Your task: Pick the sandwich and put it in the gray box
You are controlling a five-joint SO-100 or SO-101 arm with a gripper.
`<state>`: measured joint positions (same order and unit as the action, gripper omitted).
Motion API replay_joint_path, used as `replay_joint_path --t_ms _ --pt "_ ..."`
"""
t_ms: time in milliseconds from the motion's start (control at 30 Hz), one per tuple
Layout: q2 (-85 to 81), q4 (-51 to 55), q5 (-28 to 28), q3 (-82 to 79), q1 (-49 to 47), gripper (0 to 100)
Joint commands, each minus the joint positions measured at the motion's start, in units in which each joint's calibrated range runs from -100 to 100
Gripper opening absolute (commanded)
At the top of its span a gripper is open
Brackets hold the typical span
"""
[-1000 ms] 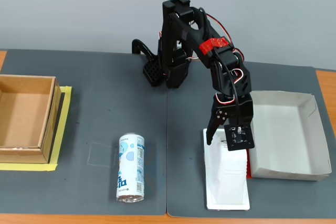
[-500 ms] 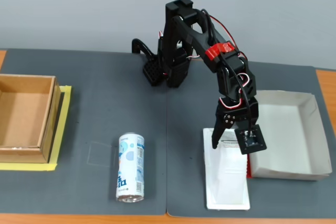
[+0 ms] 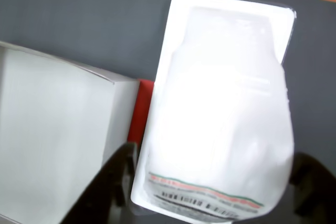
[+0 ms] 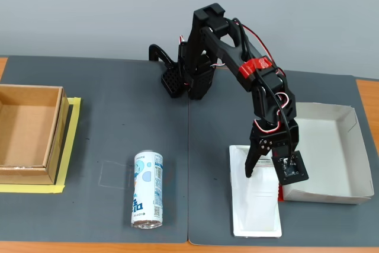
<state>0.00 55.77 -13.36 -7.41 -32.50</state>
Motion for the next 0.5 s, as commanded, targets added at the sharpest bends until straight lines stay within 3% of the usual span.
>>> replay_joint_path --t_ms 0,467 --pt "0.04 -0.65 0.2 2.75 -0.29 33" --pt "3.01 -0.47 0.1 1.67 0.38 32"
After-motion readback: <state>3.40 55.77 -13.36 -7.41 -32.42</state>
